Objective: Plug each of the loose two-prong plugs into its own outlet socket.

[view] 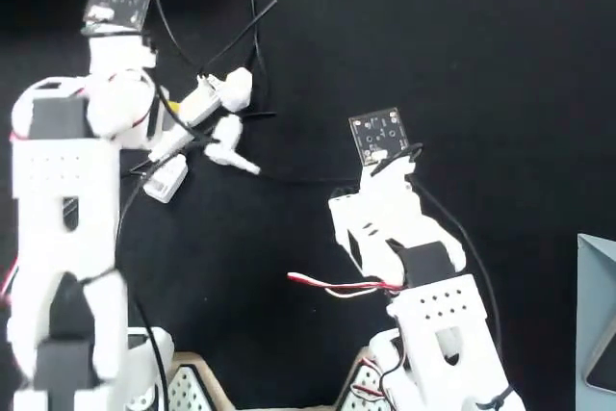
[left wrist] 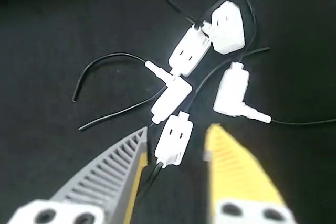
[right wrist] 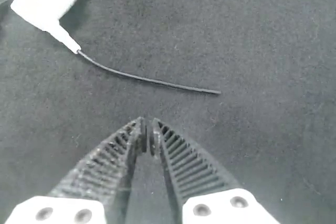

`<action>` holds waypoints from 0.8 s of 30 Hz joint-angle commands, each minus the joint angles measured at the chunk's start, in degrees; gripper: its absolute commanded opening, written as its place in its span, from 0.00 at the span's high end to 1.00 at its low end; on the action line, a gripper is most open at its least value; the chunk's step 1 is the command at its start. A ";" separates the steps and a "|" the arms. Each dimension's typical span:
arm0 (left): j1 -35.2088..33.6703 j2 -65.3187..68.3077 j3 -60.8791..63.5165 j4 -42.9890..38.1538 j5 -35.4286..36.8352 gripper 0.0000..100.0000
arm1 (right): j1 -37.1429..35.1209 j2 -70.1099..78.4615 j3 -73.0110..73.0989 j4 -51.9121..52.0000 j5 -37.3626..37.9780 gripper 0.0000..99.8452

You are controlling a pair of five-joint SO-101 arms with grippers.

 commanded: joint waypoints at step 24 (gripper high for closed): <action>1.01 -48.00 62.20 -23.65 6.68 0.97 | 0.88 -21.23 5.32 4.57 -2.46 0.99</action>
